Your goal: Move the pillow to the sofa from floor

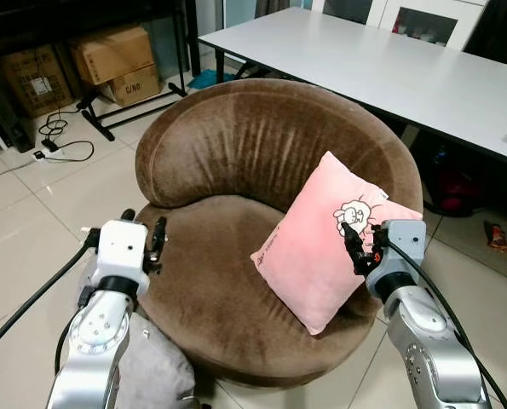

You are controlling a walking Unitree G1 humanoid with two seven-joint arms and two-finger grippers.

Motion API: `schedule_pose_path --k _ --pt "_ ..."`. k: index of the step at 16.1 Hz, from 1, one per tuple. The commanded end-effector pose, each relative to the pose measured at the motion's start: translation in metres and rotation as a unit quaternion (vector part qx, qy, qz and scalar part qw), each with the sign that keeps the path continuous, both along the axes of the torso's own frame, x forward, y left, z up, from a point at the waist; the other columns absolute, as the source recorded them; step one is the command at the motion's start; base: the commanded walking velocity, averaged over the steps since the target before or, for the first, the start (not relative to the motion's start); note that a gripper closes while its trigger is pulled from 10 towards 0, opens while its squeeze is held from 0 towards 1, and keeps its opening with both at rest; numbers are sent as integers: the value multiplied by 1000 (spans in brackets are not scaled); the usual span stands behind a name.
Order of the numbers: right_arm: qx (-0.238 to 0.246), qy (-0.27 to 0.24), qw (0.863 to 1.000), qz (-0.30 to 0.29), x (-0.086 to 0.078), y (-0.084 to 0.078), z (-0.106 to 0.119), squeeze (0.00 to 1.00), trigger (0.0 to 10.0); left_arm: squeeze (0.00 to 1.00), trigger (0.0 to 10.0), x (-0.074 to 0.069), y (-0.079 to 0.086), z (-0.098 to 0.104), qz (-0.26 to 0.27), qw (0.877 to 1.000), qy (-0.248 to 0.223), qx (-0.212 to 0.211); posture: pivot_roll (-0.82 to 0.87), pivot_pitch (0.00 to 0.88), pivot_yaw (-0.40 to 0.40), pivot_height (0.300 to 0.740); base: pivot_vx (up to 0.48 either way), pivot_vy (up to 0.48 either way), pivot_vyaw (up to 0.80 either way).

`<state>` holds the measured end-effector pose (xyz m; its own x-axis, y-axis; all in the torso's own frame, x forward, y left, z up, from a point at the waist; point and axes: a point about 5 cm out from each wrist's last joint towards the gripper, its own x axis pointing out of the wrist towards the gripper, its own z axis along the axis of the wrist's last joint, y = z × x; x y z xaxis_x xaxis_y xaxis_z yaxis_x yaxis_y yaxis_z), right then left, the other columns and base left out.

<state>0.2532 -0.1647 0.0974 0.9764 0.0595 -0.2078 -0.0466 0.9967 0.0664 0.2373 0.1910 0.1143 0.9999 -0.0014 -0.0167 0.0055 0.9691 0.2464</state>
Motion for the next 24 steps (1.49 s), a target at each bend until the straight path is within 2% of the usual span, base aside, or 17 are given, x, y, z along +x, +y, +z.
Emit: schedule_pose_path --k 1,9,19,24 --pt "-4 -1 1000 -1 -1 0 3 0 10000 0 10000 -1 -2 2 3 1000 -4 -1 -53 0 -11 740 0 0 0" --pt "-12 13 1000 8 -1 5 5 0 10000 0 10000 -10 -2 0 15 1000 -1 -9 -45 0 -25 740 0 0 0" --pt "-10 16 1000 -4 0 3 5 0 10000 0 10000 -6 -4 1 9 1000 0 -11 -51 0 -17 740 -217 0 0" --pt "-10 16 1000 -2 2 4 5 0 10000 0 10000 -5 -4 1 15 1000 -2 -13 -48 0 -24 740 0 0 0"
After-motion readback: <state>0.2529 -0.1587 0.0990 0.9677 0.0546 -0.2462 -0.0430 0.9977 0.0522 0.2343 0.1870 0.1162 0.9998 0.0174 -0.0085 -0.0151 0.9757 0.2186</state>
